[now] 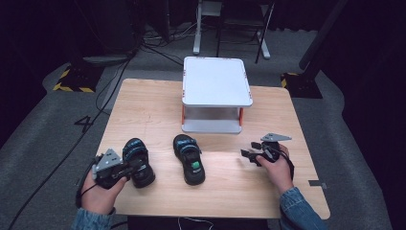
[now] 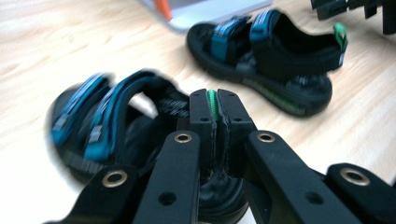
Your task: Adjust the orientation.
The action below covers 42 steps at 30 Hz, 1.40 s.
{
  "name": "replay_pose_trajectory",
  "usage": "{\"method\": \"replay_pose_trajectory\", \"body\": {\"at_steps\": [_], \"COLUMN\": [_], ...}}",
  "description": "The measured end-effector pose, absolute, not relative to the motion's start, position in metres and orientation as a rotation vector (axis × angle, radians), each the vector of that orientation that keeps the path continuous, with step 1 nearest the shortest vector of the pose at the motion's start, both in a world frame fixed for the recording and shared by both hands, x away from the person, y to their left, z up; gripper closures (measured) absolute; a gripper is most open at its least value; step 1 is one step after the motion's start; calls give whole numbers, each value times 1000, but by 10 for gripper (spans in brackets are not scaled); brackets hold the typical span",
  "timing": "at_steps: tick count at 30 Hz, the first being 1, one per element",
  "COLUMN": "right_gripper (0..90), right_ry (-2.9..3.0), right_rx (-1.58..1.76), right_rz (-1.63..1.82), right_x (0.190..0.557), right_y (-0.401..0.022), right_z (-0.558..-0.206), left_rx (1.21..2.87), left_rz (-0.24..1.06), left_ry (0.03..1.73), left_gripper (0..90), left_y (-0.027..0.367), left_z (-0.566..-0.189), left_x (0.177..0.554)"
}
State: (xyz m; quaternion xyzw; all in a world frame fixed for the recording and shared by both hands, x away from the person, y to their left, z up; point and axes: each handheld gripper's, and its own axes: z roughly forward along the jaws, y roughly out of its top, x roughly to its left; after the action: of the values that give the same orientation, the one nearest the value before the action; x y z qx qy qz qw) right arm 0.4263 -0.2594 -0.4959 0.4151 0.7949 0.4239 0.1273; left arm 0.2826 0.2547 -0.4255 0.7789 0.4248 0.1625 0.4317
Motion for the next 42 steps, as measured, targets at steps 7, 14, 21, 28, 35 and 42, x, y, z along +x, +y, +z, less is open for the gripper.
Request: {"method": "replay_pose_trajectory", "body": {"at_steps": [7,14,21,28,35,42], "right_gripper": [334,335,335,334,334,334], "right_ry": [2361,2377,2372,2377,2374,2363], "right_rx": [1145,1128,1140,1138,1148,1154], "right_rz": [1255,1262,1257,1252,1249,1242], "right_x": [438,441,439,439,437,434], "right_y": [-239,-233,-236,-235,-237,-243], "right_z": [-495,-495,-495,-496,-496,-496], "left_rx": [1980,1869,1960,1923,1882,1842], "left_rz": [427,479,484,300,339,364], "left_ry": [1226,1234,1230,1278,1346,1318], "left_gripper": [861,479,182,294,741,810], "left_y": [285,289,279,282,296,293], "left_z": [-429,-431,-440,-454,-456,-447], "left_x": [264,263,270,275,276,281]}}
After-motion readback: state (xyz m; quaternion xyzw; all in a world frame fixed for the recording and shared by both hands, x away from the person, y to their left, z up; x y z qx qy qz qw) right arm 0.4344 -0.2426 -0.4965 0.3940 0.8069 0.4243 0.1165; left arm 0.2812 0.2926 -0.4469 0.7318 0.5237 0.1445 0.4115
